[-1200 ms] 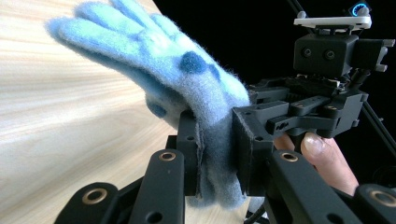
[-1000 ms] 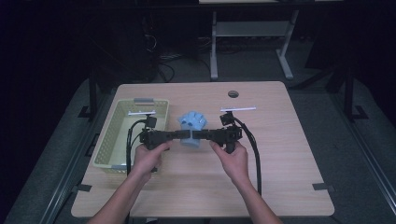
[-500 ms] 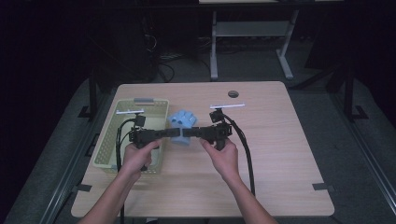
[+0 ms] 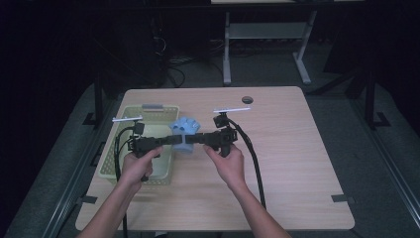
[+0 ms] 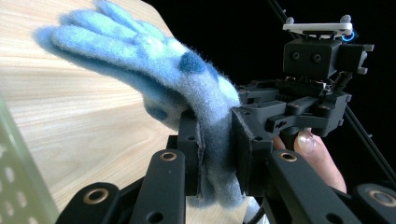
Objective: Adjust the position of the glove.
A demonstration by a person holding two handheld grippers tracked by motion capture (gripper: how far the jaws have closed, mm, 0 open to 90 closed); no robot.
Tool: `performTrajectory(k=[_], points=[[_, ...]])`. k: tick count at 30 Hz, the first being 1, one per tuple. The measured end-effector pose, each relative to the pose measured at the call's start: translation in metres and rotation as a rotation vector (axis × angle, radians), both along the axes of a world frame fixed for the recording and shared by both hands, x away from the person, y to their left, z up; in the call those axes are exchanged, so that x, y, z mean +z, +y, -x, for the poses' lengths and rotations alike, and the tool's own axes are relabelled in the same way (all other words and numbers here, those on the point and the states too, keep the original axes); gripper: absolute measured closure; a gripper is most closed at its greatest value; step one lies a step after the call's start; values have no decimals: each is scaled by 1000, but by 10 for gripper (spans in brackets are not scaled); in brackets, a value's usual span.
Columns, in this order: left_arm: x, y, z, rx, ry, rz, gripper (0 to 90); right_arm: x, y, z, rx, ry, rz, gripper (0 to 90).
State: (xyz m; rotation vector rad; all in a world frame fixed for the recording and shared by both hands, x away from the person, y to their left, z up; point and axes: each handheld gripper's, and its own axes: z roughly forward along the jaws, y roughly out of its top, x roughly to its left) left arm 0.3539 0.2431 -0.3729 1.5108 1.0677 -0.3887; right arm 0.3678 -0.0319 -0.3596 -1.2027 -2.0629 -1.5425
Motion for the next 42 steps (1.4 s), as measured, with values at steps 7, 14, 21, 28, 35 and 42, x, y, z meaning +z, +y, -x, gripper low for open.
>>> performTrajectory(k=[7,14,21,28,35,42], points=[[2,12,1,21,-1,9,742,1,11,-4,11,10,-8,653],[1,23,2,32,-2,14,743,0,20,-6,24,11,-10,629],[-2,31,3,39,6,30,743,-2,24,-7,30,23,-11,621],[-4,35,3,47,10,34,744,-4,29,-10,30,35,-19,612],[-7,43,3,67,16,40,750,-7,37,-13,31,47,-22,606],[-7,56,5,82,17,32,752,-10,48,-17,48,54,-19,595]])
